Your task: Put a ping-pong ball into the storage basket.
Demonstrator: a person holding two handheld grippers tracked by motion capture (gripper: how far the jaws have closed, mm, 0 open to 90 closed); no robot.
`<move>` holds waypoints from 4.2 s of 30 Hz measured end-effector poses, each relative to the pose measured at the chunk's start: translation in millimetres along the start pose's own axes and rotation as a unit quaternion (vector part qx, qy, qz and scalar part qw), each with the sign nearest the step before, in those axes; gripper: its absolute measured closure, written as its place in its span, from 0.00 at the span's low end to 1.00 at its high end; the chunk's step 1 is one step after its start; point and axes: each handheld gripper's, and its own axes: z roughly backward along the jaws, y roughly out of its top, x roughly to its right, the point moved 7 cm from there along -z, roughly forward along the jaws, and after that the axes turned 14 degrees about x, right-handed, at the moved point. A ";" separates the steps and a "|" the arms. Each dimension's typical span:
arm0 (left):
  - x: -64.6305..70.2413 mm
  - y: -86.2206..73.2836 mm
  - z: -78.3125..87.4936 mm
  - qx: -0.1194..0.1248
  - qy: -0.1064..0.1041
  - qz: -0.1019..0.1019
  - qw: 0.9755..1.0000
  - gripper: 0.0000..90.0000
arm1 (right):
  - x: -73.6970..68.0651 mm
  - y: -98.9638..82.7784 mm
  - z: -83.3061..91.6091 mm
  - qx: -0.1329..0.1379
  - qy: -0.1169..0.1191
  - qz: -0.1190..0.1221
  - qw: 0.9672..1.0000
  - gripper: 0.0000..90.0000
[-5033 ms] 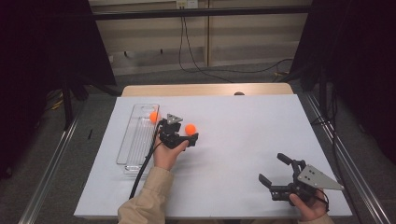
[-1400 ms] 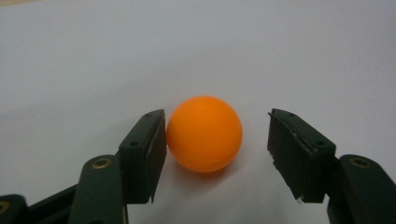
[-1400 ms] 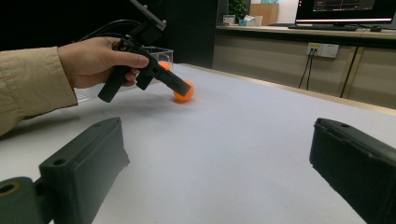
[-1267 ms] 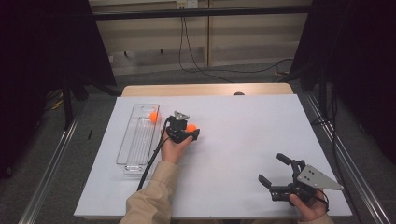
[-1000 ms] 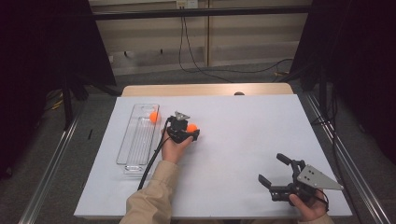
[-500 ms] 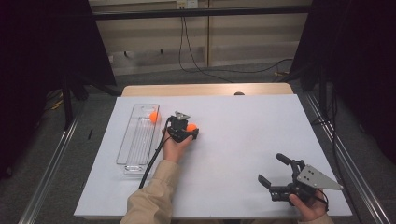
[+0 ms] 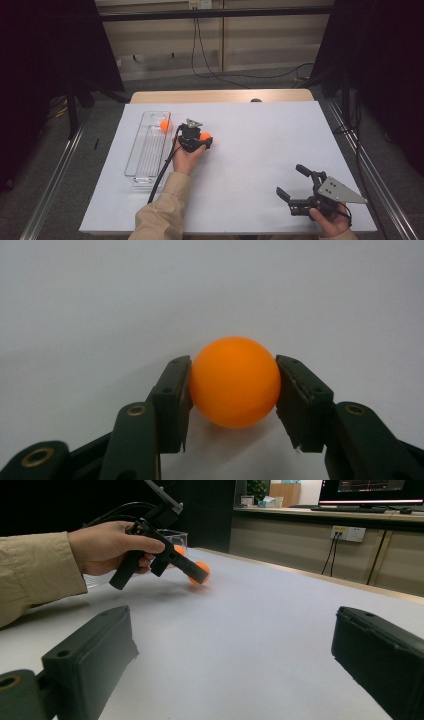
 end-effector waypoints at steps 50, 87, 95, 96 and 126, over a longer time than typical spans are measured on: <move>12.9 11.0 41.1 -0.013 -0.054 0.010 0.998 0.56 | -1.4 0.9 0.1 -0.001 0.002 0.003 1.000 0.03; 6.6 23.7 76.0 -0.010 -0.074 0.012 0.997 0.56 | -1.8 1.0 -0.3 0.000 0.002 0.003 1.000 0.03; 2.9 25.7 81.1 -0.009 -0.075 0.016 0.997 0.56 | -1.9 1.1 -0.4 0.000 0.004 0.004 1.000 0.03; 2.4 25.8 81.8 -0.010 -0.075 0.015 0.997 0.56 | -2.0 1.1 -0.3 0.000 0.003 0.004 1.000 0.03; -10.5 30.2 96.4 -0.004 -0.064 0.023 0.998 0.56 | -2.3 1.5 -0.8 0.001 0.004 0.004 1.000 0.03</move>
